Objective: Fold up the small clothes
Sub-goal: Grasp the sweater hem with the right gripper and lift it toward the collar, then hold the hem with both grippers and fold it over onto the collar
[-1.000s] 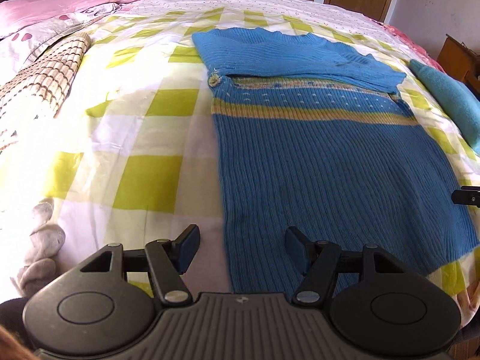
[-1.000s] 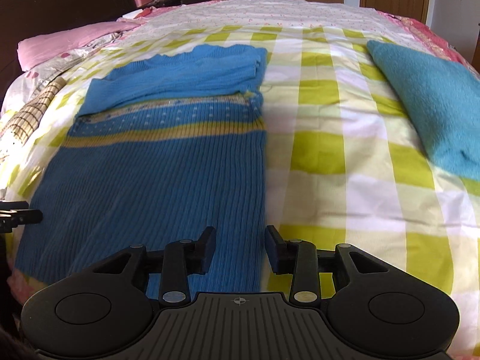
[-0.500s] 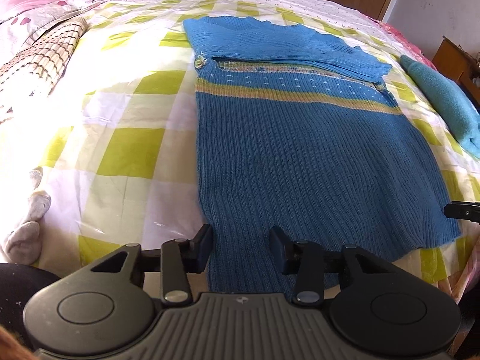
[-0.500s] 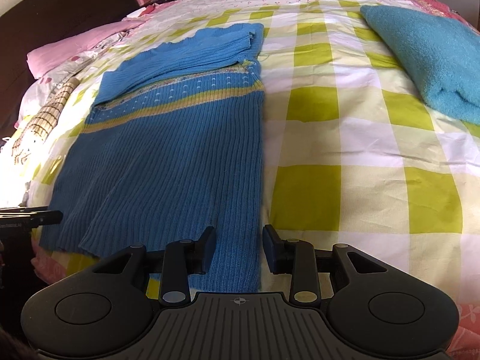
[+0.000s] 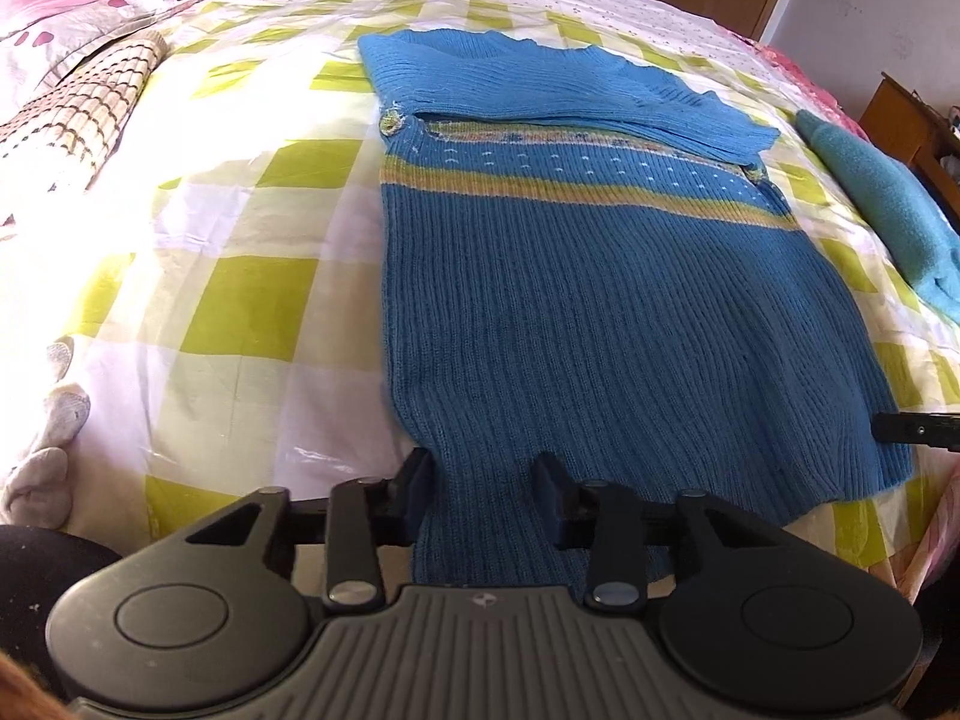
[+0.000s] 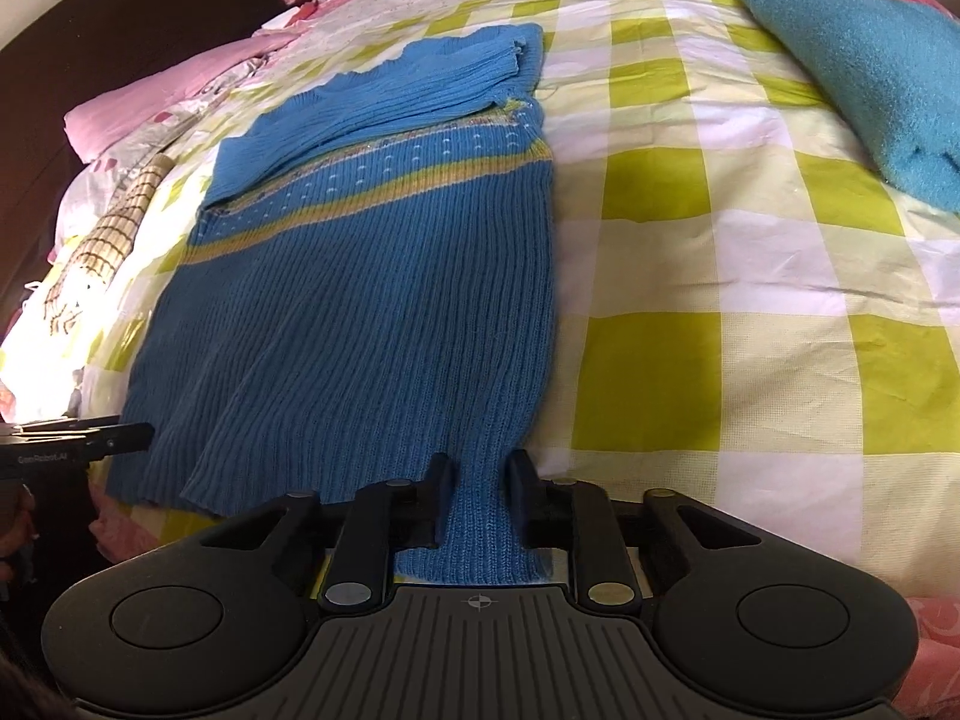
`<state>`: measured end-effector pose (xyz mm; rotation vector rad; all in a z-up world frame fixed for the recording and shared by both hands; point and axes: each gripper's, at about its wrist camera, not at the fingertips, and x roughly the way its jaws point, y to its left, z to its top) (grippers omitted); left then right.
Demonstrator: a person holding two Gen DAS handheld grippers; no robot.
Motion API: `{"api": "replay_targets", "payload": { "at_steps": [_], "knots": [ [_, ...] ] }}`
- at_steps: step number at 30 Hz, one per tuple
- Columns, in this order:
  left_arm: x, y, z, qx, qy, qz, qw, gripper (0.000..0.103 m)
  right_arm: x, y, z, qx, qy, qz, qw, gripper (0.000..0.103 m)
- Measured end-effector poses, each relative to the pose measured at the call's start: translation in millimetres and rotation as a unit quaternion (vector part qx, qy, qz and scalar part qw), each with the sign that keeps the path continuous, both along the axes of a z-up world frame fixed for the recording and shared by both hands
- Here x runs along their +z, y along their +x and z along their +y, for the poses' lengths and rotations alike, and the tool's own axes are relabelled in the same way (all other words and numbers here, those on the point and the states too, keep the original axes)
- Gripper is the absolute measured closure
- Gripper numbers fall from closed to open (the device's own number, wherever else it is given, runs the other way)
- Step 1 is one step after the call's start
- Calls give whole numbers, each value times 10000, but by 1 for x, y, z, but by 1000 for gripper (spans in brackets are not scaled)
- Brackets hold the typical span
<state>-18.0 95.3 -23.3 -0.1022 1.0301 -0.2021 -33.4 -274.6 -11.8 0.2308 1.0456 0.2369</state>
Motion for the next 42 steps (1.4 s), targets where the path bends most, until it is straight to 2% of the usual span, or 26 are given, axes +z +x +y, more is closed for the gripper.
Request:
{"api": "replay_targets", "payload": {
  "at_steps": [2,7,9,14,18,21,25,28,31,34,37,40,42],
  "knots": [
    [2,2,6,78,-287,62,9995,88,1,0,-3,-69,230,11,9997,94],
    [17,2,11,94,-658,-230,9975,89,16,0,-10,-230,902,-292,9952,95],
    [28,7,16,73,-949,-371,9948,89,26,2,-16,-393,1274,-488,9899,95],
    [53,38,26,197,-1711,-796,9818,89,52,25,-23,-700,2027,-1002,9716,96],
    [69,76,36,370,-2056,-1152,9711,89,74,60,-21,-834,2365,-1453,9571,96],
    [77,108,43,517,-2117,-1464,9649,89,87,94,-20,-927,2322,-1712,9530,96],
    [76,159,49,749,-2133,-1695,9593,89,93,150,-18,-1132,2202,-1814,9517,96],
    [62,194,55,954,-2177,-1676,9568,89,86,193,-16,-1334,2094,-1763,9525,96],
    [41,224,59,1155,-2137,-1491,9585,89,67,231,-13,-1532,1945,-1564,9562,96],
    [22,240,64,1378,-2185,-1279,9576,89,43,258,-7,-1667,1740,-1325,9614,96],
    [11,248,68,1546,-2333,-1158,9530,89,24,274,-3,-1760,1583,-1155,9647,96],
    [10,246,73,1756,-2339,-1311,9472,88,15,280,-3,-1869,1556,-1105,9637,92],
    [14,244,76,1902,-2208,-1453,9455,87,12,283,-5,-1931,1596,-1143,9613,91]
  ]
}}
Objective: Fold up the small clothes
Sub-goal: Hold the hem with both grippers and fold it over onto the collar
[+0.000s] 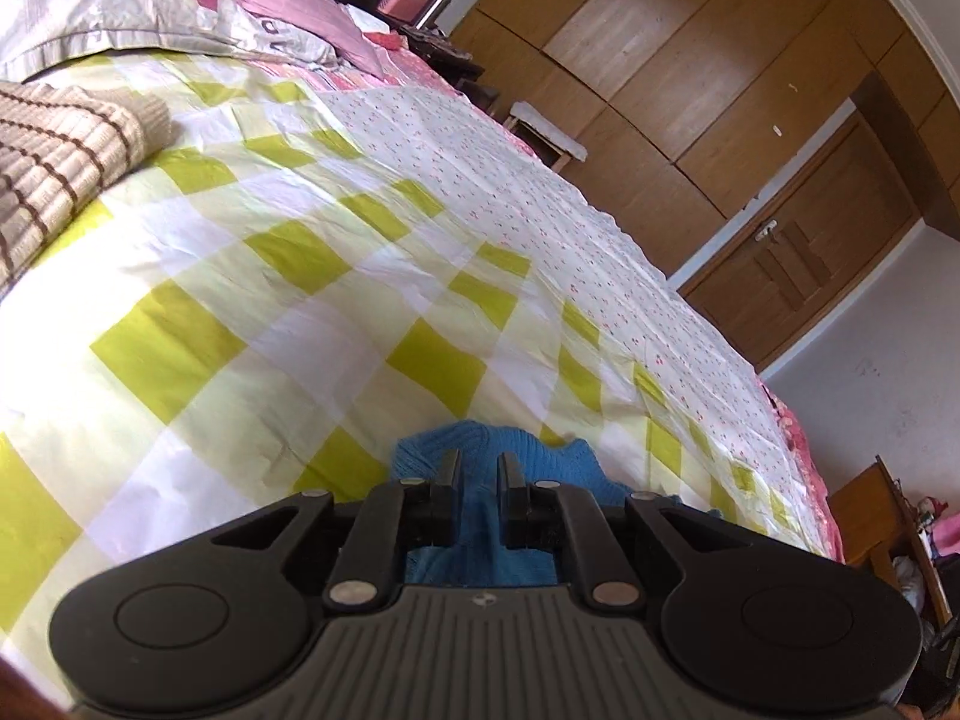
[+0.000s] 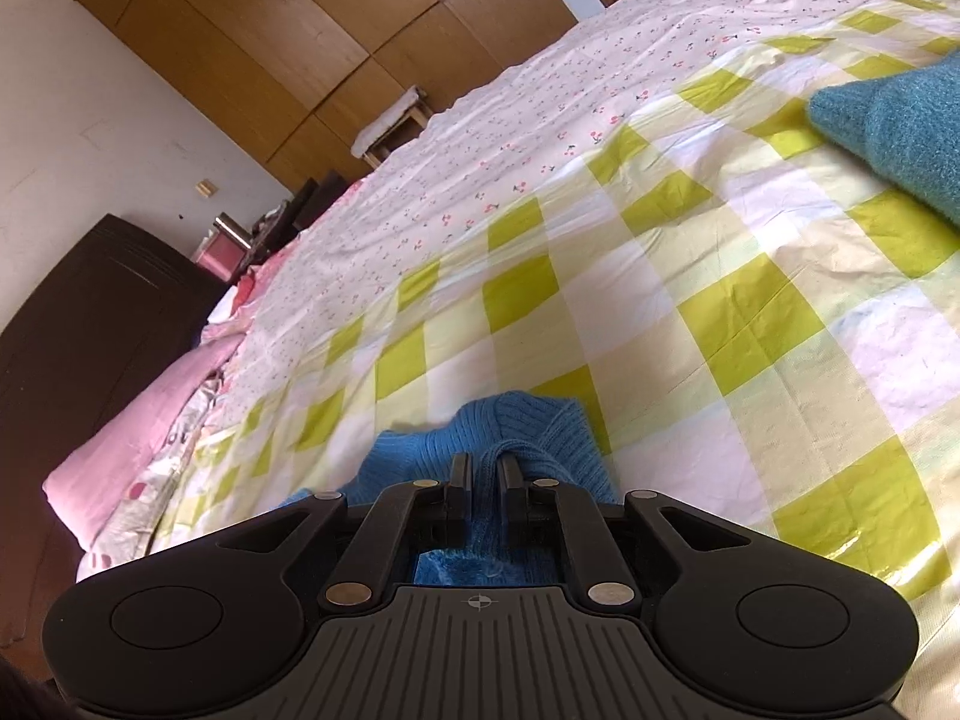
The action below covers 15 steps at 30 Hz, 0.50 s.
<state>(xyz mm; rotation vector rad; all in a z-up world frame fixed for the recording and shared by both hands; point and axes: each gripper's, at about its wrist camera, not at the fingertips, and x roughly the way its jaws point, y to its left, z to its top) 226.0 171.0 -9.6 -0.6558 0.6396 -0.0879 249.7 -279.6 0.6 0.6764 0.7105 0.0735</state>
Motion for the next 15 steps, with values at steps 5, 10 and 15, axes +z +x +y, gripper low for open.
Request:
{"api": "replay_targets", "payload": {
  "at_steps": [5,10,15],
  "knots": [
    [13,-12,3,252,334,-223,9989,85,13,-6,1,-55,-234,-291,9993,73],
    [17,-24,-15,-48,593,-343,9976,82,24,-23,17,203,-986,-467,9938,67],
    [7,-18,-54,-637,1317,-261,9889,80,13,-28,32,527,-1575,-241,9858,67]
  ]
}}
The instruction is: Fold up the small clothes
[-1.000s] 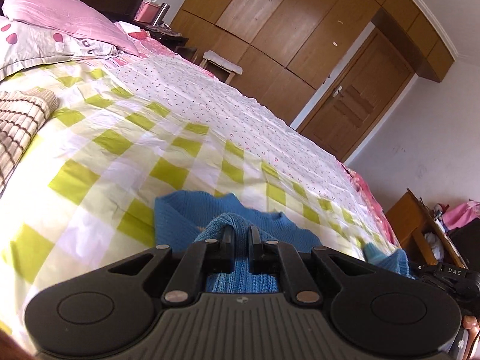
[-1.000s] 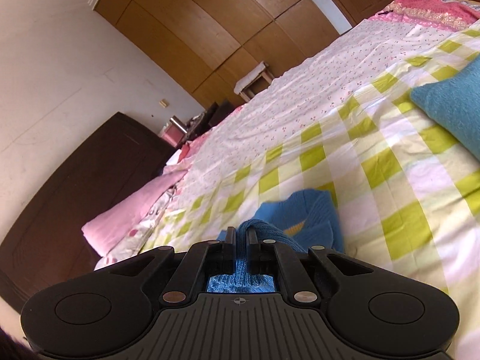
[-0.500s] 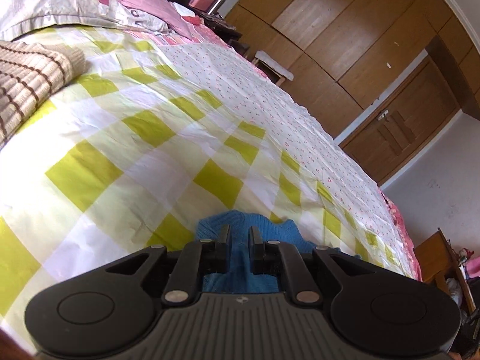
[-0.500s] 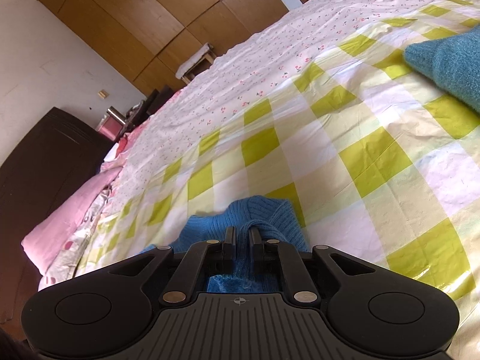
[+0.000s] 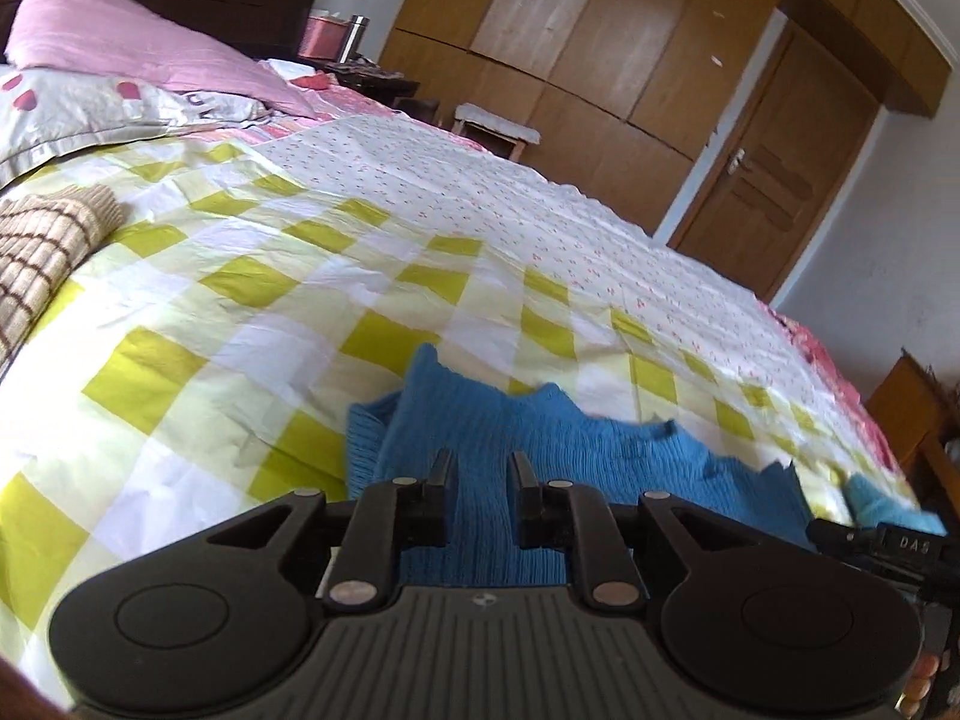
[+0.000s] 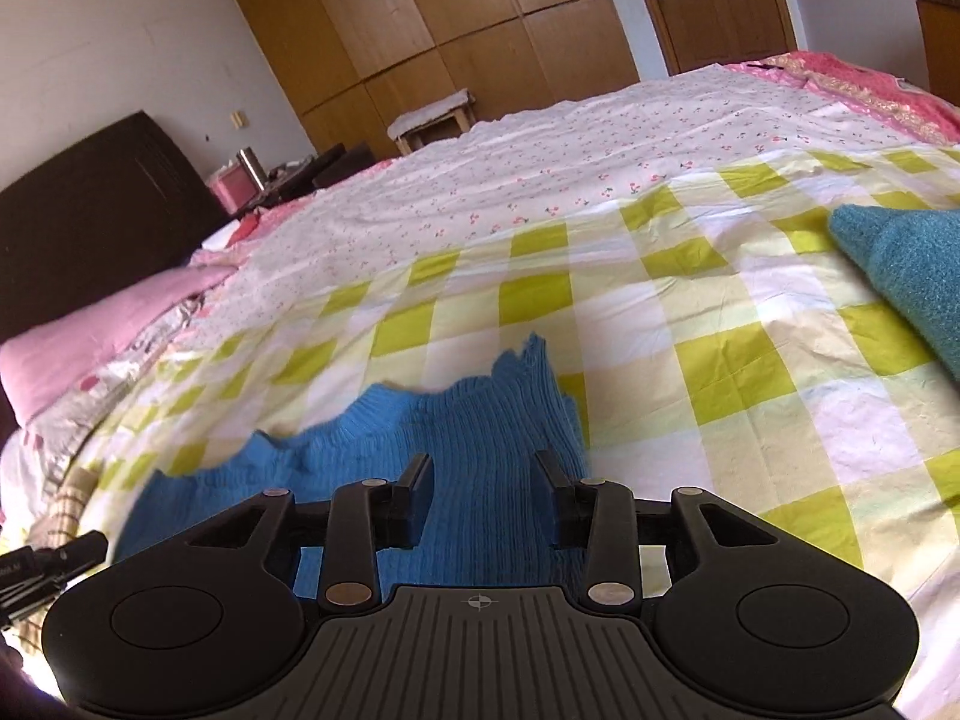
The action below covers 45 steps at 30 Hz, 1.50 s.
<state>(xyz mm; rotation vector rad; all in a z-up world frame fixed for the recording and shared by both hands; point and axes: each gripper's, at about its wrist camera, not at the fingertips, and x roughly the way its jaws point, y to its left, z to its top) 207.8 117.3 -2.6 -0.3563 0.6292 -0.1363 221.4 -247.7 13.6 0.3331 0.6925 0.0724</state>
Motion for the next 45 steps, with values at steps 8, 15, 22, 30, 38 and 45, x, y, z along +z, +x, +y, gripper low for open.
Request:
{"api": "replay_targets", "payload": {
  "at_steps": [8,15,22,30,38,45],
  "knots": [
    [-22,6,3,272,579,249,9976,79,-21,5,-4,-139,-474,235,9985,68],
    [-12,-8,4,429,660,290,9965,79,-16,-7,-12,-244,-246,225,9991,62],
    [-2,-46,-28,483,2244,-354,9727,76,-16,-25,3,-30,-1037,158,9945,60],
    [-2,-65,-30,466,2541,-568,9644,63,-9,-33,3,-116,-1034,87,9945,55],
    [-14,-57,3,320,886,304,9951,60,-12,-38,-6,-206,-572,181,9980,53],
    [-23,-58,6,199,299,523,9980,54,-4,-50,-15,189,-164,55,9997,28]
  ]
}}
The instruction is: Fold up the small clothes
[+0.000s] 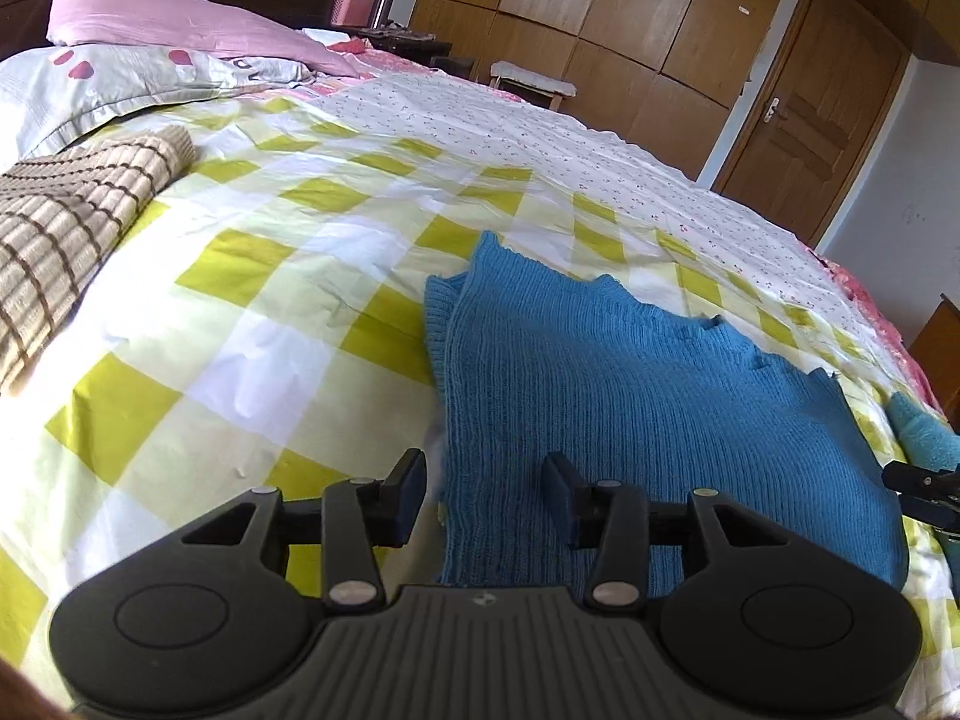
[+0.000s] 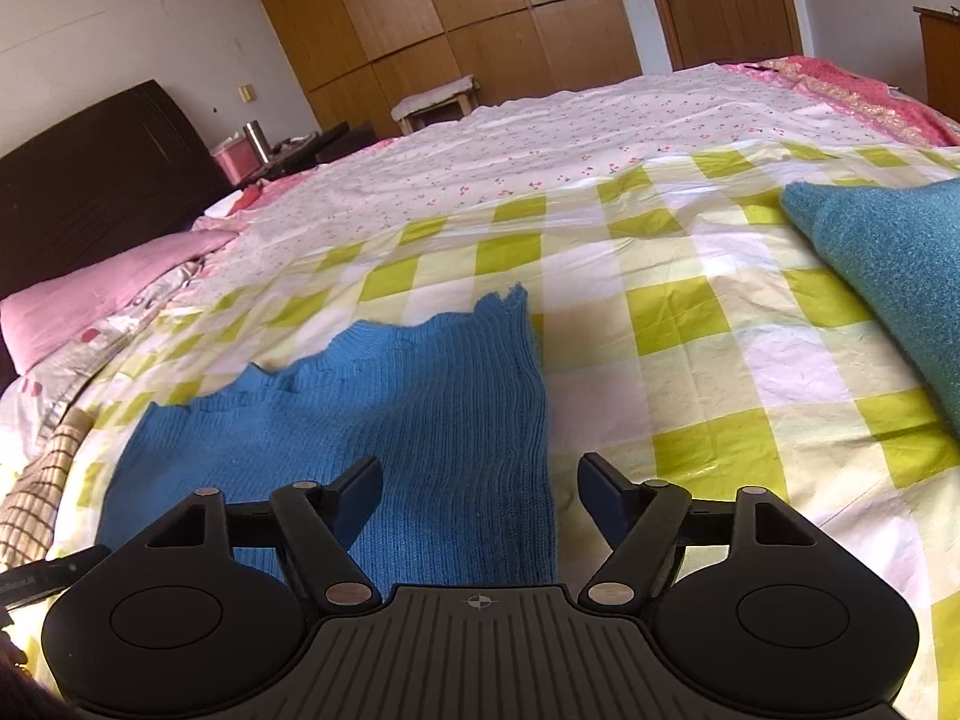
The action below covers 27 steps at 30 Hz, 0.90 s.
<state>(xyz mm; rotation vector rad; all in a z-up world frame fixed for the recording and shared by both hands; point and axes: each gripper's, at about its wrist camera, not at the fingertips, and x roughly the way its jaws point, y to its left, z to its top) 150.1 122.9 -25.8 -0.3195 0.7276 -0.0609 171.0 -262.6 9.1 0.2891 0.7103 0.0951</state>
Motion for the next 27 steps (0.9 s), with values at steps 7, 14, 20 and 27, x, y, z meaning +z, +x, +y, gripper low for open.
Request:
{"api": "replay_targets", "payload": {
  "at_steps": [7,14,20,27],
  "knots": [
    [-6,0,-7,-151,-59,50,9999,47,-26,5,-6,218,283,439,9984,28],
    [-9,7,-18,-400,-26,176,9990,43,-36,7,-1,436,712,459,9955,41],
    [-7,0,-12,-652,-335,434,9964,75,-30,2,4,624,864,726,9917,78],
    [-4,-30,-13,-1006,-413,647,9920,77,-20,-32,-3,755,722,933,9901,82]
  ]
}}
